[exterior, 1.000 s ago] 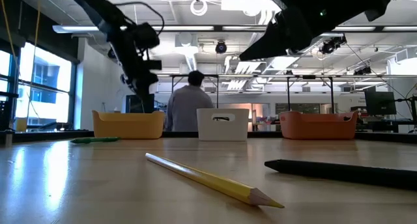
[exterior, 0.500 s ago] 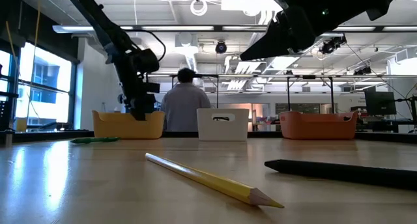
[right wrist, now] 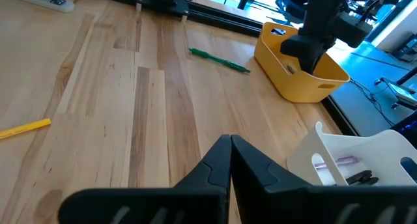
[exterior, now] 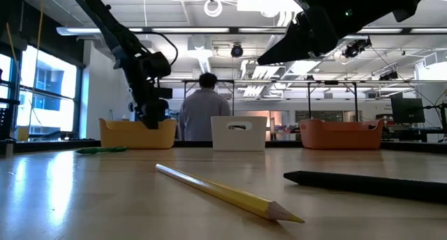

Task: Sort crayons/erasers/pens/pencils in bins
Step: Put the gray crayon into the yellow bin, then put the black pen into the white bin

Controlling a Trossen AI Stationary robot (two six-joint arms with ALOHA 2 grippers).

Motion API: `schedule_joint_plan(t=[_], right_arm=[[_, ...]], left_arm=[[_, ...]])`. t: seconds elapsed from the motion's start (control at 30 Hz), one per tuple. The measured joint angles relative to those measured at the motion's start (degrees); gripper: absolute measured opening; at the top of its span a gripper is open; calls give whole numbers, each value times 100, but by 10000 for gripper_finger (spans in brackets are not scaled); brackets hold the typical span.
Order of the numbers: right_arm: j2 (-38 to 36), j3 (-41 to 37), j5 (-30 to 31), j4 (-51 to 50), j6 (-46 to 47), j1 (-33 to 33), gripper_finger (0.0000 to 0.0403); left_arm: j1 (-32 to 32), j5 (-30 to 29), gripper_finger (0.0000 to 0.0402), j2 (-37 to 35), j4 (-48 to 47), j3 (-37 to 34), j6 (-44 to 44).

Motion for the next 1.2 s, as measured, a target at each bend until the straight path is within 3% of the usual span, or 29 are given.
schedule_joint_plan(t=[0.27, 0.5, 0.63, 0.93, 1.2], right_arm=[[0, 0, 0, 0, 0, 0, 0], [0, 0, 0, -7, 0, 0, 0], [0, 0, 0, -7, 11, 0, 0], [0, 2, -24, 4, 195, -2, 0], [0, 21, -562, -15, 814, 20, 0]], left_arm=[[4, -440, 70, -11, 25, 0, 148], [-81, -549, 14, -628, 171, -81, 209], [-286, -130, 4, -1237, 579, -475, 250], [-1221, 561, 1, -2717, 2892, -2033, -443], [-2418, 1016, 0, -3495, 5383, -3355, -1007]])
